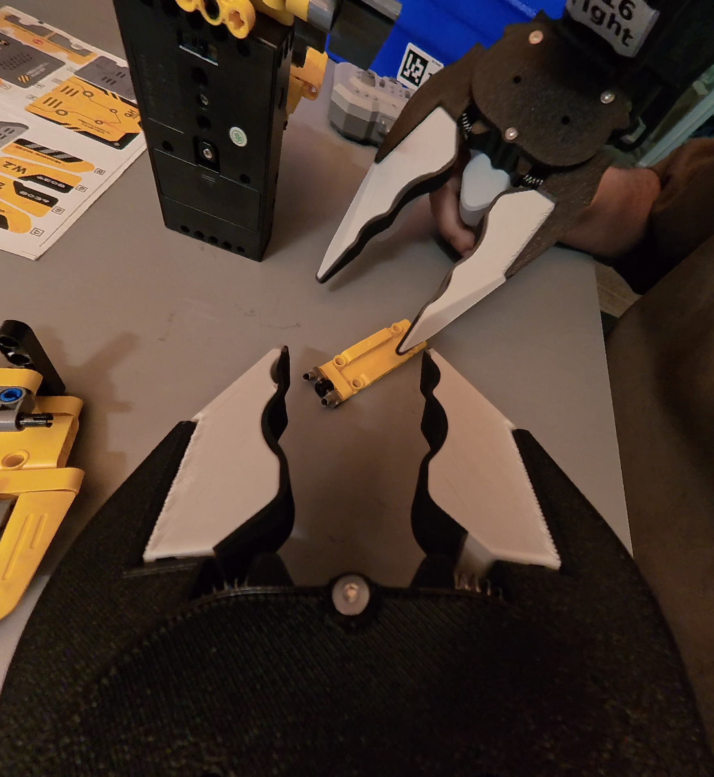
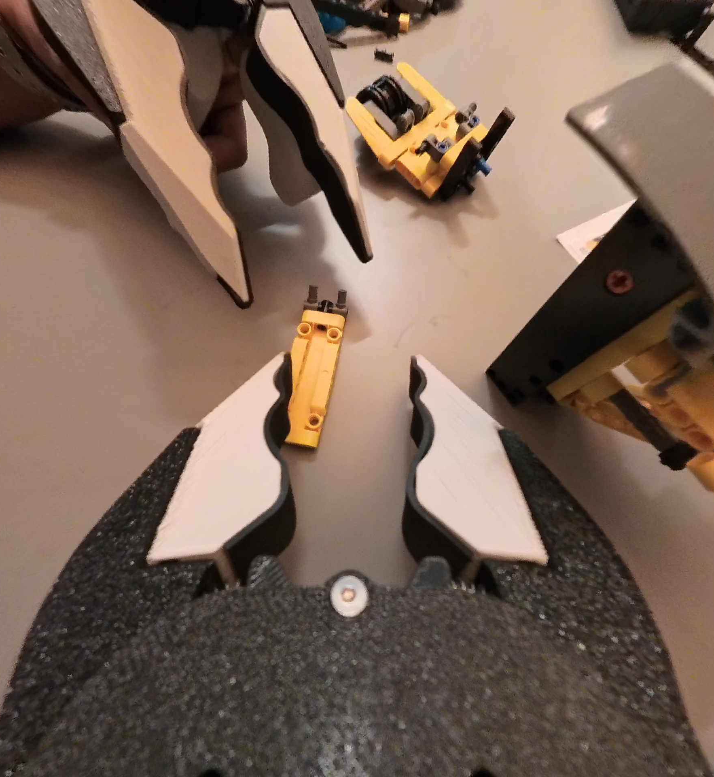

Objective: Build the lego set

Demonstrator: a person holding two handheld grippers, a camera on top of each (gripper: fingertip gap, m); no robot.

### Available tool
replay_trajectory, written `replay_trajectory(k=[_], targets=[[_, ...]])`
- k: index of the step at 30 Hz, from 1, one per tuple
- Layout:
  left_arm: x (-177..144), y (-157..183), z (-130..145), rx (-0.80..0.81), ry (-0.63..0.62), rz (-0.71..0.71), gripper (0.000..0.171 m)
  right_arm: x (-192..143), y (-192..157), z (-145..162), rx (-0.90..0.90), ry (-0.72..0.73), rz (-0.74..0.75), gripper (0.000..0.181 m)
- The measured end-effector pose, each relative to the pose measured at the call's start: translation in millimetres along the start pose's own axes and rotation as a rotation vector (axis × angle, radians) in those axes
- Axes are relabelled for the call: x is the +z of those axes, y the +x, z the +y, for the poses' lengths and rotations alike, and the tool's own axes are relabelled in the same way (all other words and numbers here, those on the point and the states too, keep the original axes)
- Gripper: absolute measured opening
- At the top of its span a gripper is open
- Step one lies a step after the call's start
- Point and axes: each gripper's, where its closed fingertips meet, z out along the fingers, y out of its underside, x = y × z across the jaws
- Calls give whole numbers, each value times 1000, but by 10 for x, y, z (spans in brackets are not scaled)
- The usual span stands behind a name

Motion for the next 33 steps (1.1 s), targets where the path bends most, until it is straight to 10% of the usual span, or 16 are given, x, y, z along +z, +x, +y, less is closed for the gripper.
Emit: replay_trajectory(k=[33], targets=[[-262,-320,-141,51,94,-153,61,-151,54,-245,7,167,8,52]])
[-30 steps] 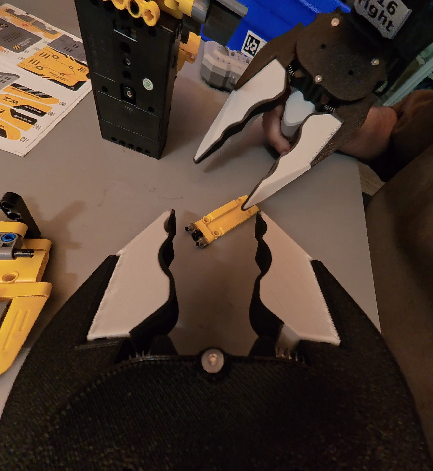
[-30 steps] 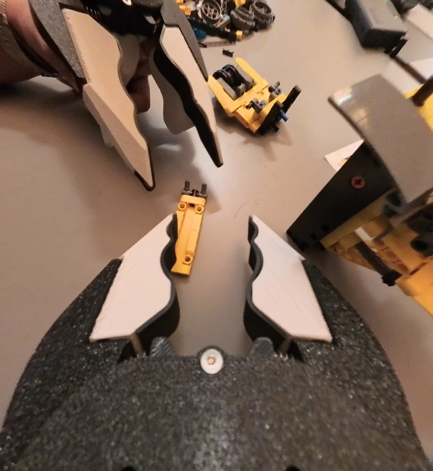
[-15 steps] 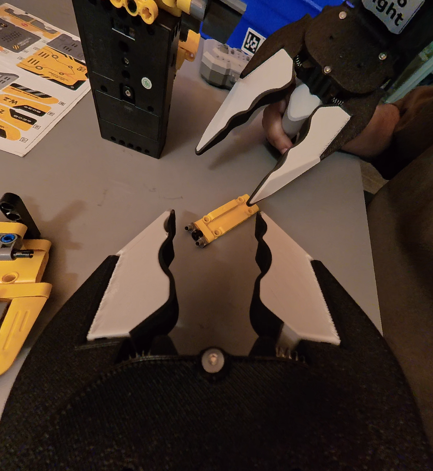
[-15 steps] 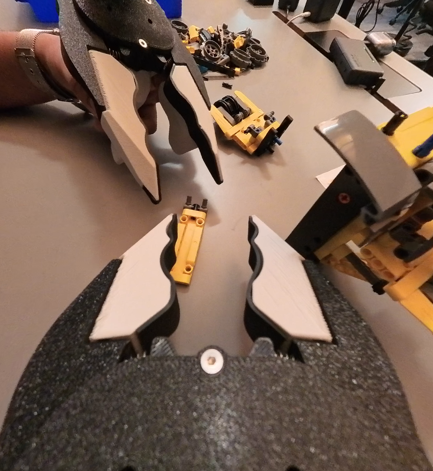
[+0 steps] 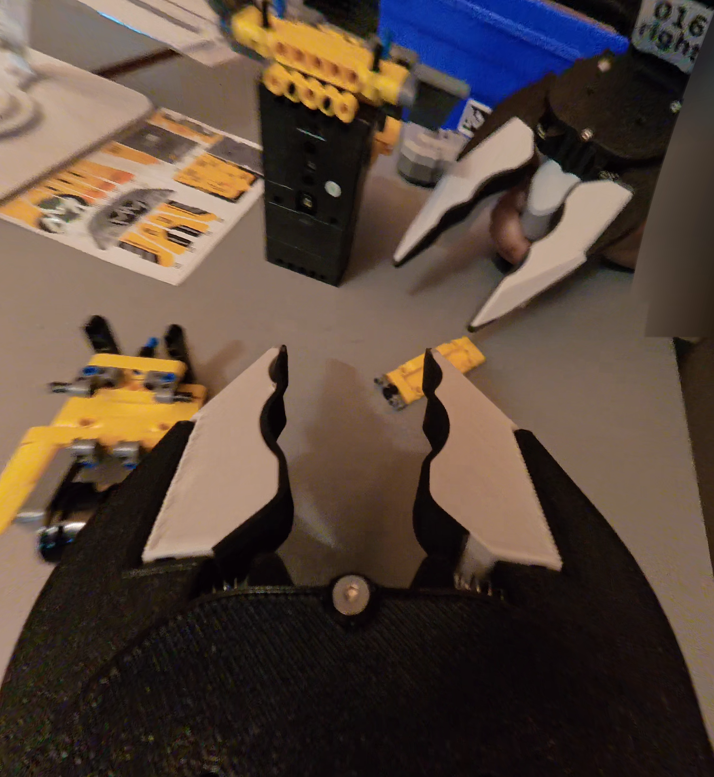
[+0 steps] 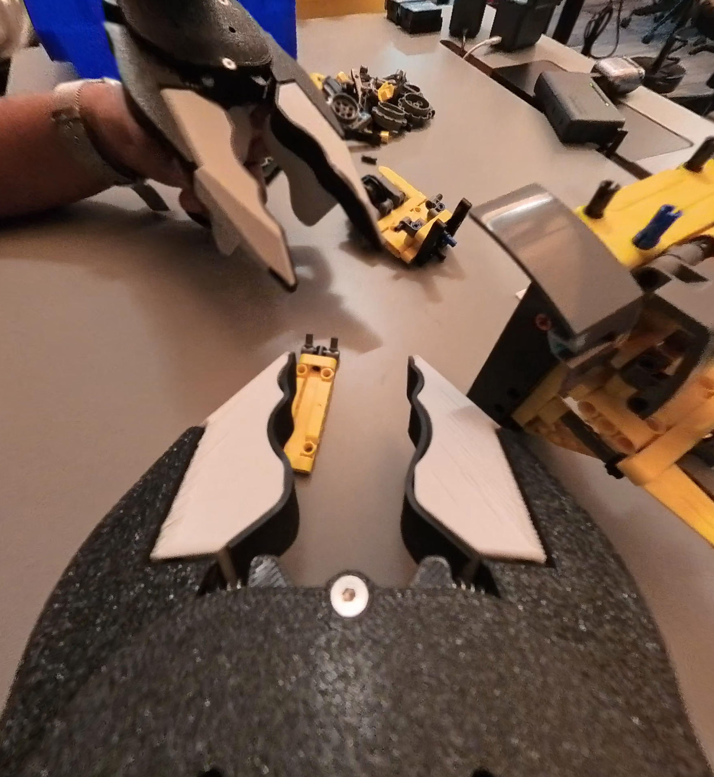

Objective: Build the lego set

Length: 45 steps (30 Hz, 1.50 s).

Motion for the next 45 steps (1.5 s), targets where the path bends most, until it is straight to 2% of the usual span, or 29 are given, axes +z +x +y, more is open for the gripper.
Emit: replay_trajectory(k=[4,7,9,12,17,25,33,45], targets=[[-136,-186,-174,-83,117,-41,53,-4,-17,-11,-2,5,-6,52],[-120,-154,-200,-117,159,2,36,4,-28,-5,-7,4,-7,52],[-75,-63,-199,-75,159,20,28,9,-37,-1,-6,2,-11,52],[-39,-7,-238,25,166,-63,16,1,-42,-15,-16,7,-6,51],[89,130,-173,53,104,-89,9,37,-27,25,-39,-5,7,48],[256,584,-179,69,118,-4,18,129,19,128,-45,-85,42,44],[319,1037,-141,130,122,112,31,129,116,111,1,-76,56,42],[301,1036,-162,87,137,139,37,152,157,161,-8,-111,76,41]])
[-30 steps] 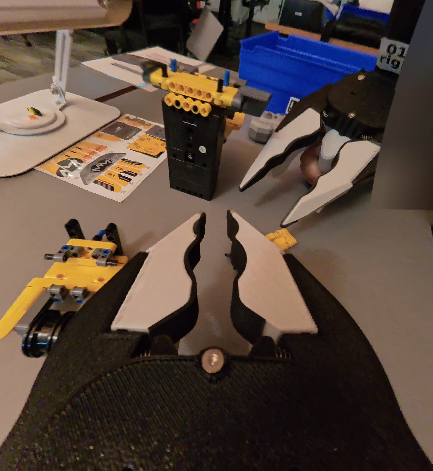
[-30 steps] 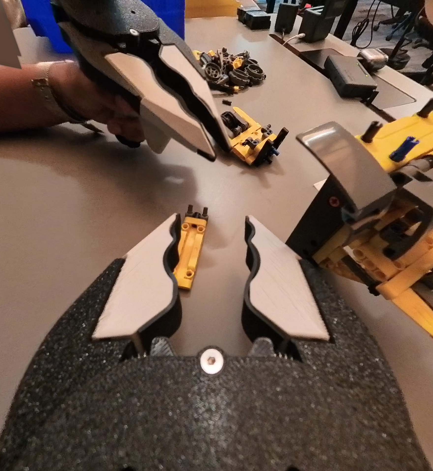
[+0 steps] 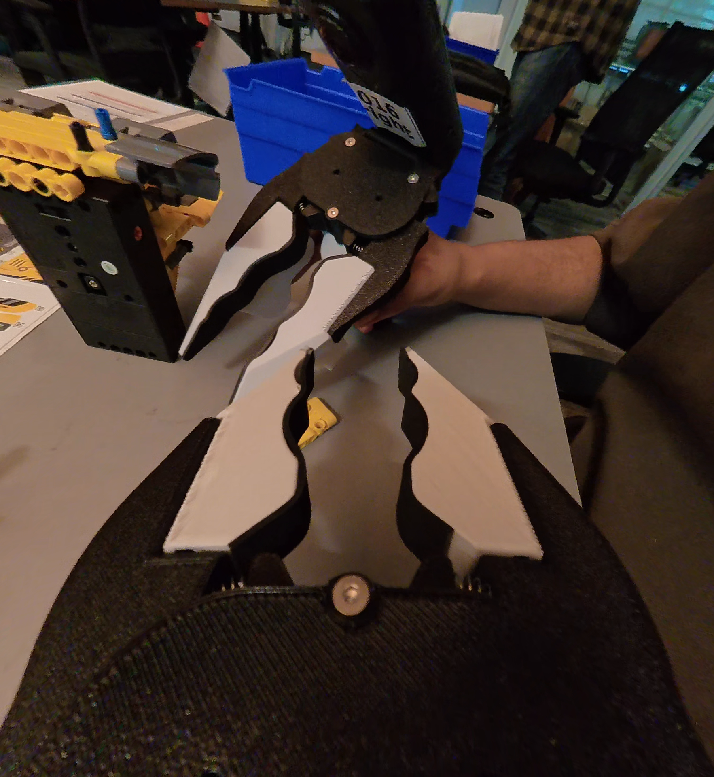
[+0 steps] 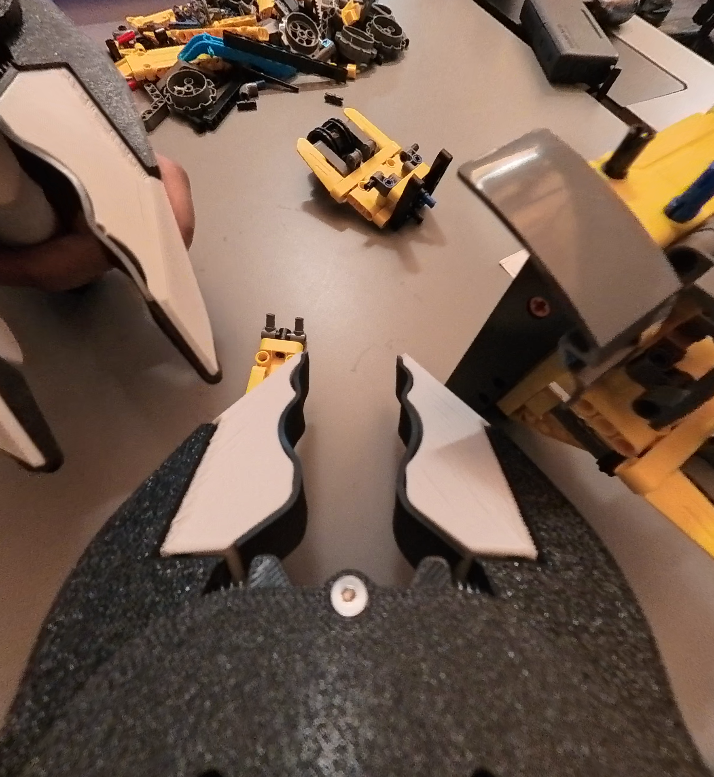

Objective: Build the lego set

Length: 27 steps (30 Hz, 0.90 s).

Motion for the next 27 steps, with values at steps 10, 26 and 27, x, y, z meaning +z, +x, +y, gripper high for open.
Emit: replay_trajectory(k=[10,26,27], targets=[[-73,-257,-52,-178,51,-14,40,0,-10,25,-4,-12,-8,41],[-1350,-1518,-622,-219,318,-525,40,-7,-17,30,-12,-13,-11,42],[-1586,-1654,-664,-220,351,-617,36,-8,-20,30,-14,-12,-11,42]])
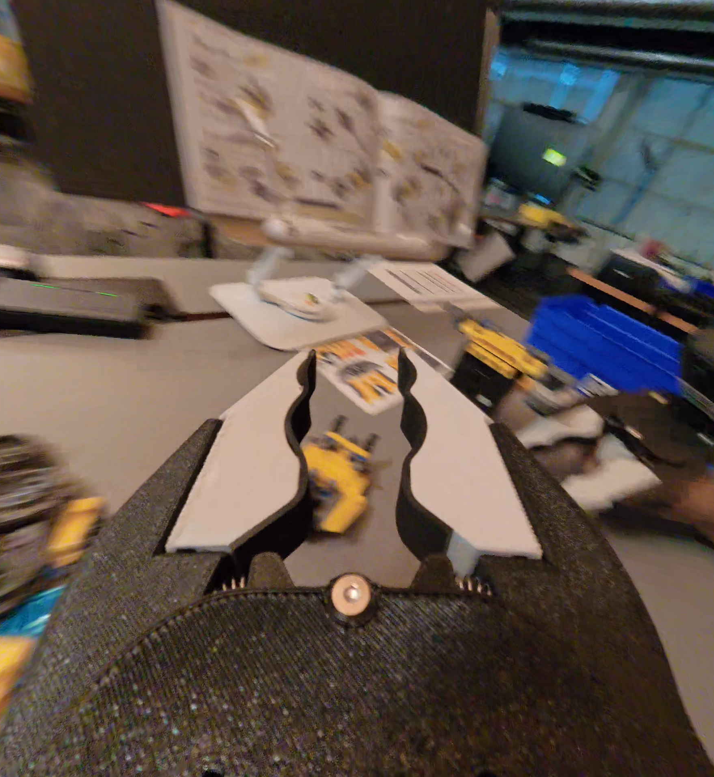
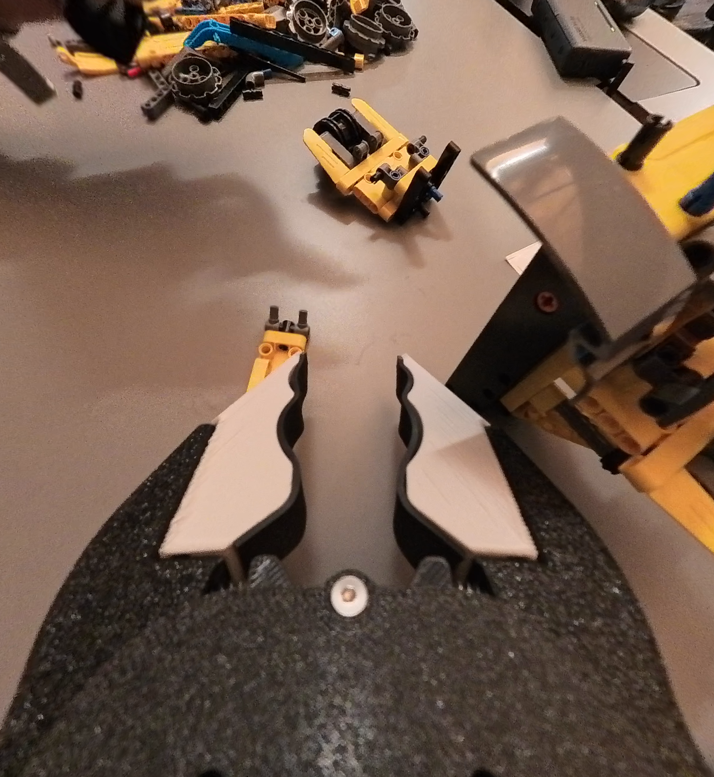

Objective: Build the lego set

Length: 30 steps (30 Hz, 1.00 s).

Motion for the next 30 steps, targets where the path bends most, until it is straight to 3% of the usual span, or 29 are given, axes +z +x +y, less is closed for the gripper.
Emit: replay_trajectory(k=[3,5,8,12,14,16,19,23,26,30], targets=[[-516,-720,-474,10,163,-292,19,-1,-5,-2,-5,1,-1,42],[-979,-1122,-640,-1,227,-452,9,-2,-7,-3,-4,2,-3,42],[-1534,-1575,-601,-53,235,-598,11,-10,-7,-10,0,8,-7,42],[-1812,-1932,-297,-139,168,-631,21,3,-11,4,6,-3,-16,42],[-1782,-2019,-110,-162,134,-618,21,16,-13,19,7,-15,-19,43],[-1665,-2042,131,-158,16,-601,22,24,-10,26,8,-21,-18,43],[-1570,-2015,297,-24,-136,-649,24,27,0,30,16,-24,-18,43],[-1565,-1839,304,110,-139,-655,11,29,1,30,27,-24,-28,44],[-1705,-1826,476,263,-186,-715,0,24,0,26,23,-20,-25,44],[-1647,-1675,604,283,-220,-604,0,23,-16,26,4,-21,-21,44]])
